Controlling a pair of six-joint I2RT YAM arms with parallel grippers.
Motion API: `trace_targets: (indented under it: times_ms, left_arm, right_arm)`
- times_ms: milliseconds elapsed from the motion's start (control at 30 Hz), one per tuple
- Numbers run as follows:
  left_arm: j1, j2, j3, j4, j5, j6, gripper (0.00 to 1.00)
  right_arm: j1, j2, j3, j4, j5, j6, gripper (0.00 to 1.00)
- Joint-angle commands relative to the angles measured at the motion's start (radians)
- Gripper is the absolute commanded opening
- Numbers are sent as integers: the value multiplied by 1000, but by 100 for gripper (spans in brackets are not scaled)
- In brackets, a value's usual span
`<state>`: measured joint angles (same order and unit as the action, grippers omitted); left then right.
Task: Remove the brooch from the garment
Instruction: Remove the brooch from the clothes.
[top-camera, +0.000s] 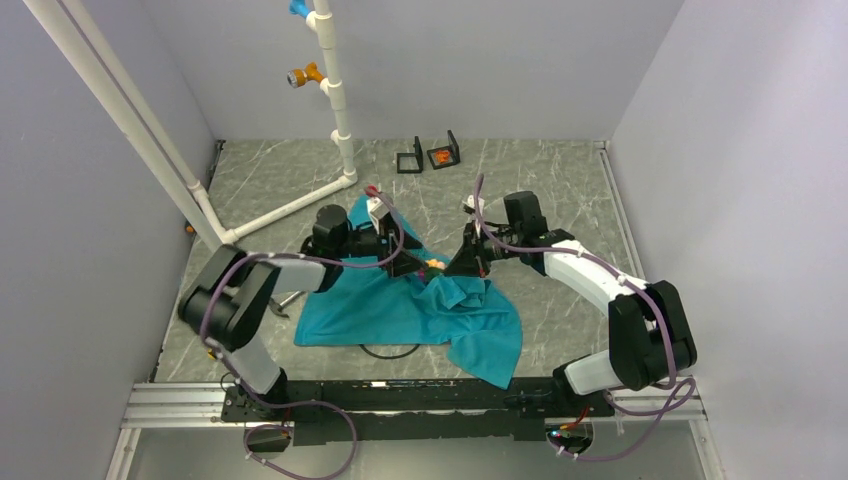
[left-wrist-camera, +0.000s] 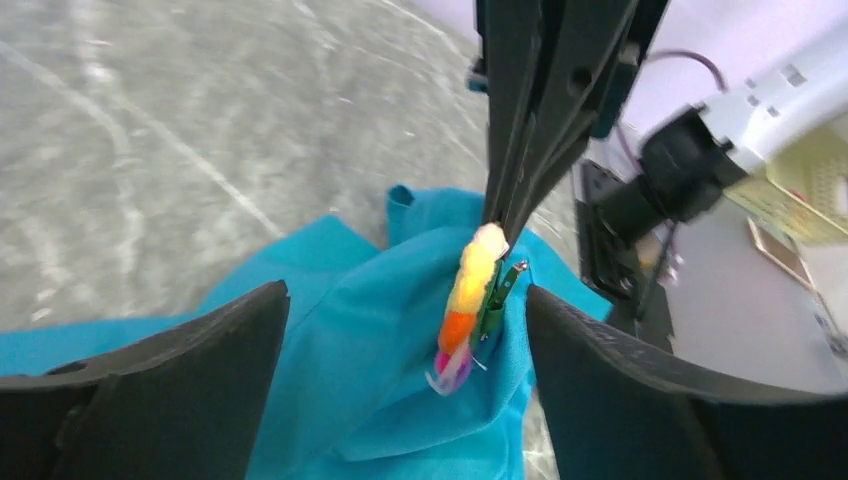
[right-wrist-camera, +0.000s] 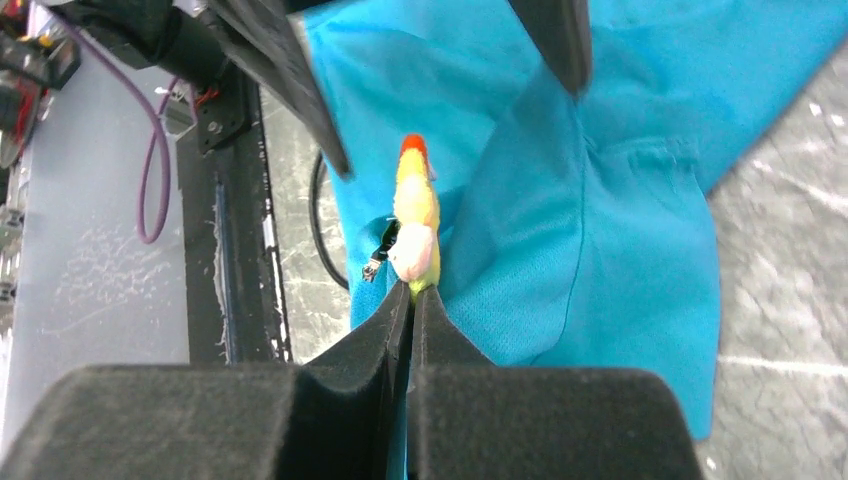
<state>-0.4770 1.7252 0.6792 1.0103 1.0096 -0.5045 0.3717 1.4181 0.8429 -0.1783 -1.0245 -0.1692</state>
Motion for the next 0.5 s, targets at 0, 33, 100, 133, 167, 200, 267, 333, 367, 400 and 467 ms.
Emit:
trace_targets:
  times_ms: [0, 33, 100, 133, 167, 200, 267, 333, 367, 400, 467]
  left_arm:
    - [17, -213, 50, -502, -259, 482, 99]
    - [17, -234, 62, -540, -330, 508, 99]
    - [20, -249, 121, -679, -474, 567, 100]
    - [27, -255, 142, -727, -482, 612, 100]
    - [32, -269, 153, -745, -484, 645, 100]
    - [39, -289, 149, -737, -494, 669, 99]
    - [45, -314, 142, -698, -538, 672, 100]
    - [46, -301, 209, -806, -487, 736, 100]
    - [42, -283, 267, -887, -449, 758, 100]
    - [38, -266, 302, -962, -397, 764, 100]
    - [18, -262, 303, -995, -298, 755, 99]
  right_arm:
    - [-26, -22, -27, 40, 97, 94, 0]
    - [-35, -21, -31, 38, 116, 113, 0]
    - [-63, -11, -42, 42, 122, 154, 0]
    - [-78, -1, -44, 41, 119, 166, 0]
    - [-105, 9, -46, 41, 114, 201, 0]
    - [-126, 20, -46, 41, 103, 220, 0]
    - [-155, 39, -44, 43, 92, 251, 0]
    - [-163, 45, -44, 38, 78, 259, 0]
    - [-163, 42, -48, 45, 68, 267, 0]
    - [-163, 38, -54, 58, 57, 281, 0]
    - [-163, 36, -56, 66, 34, 290, 0]
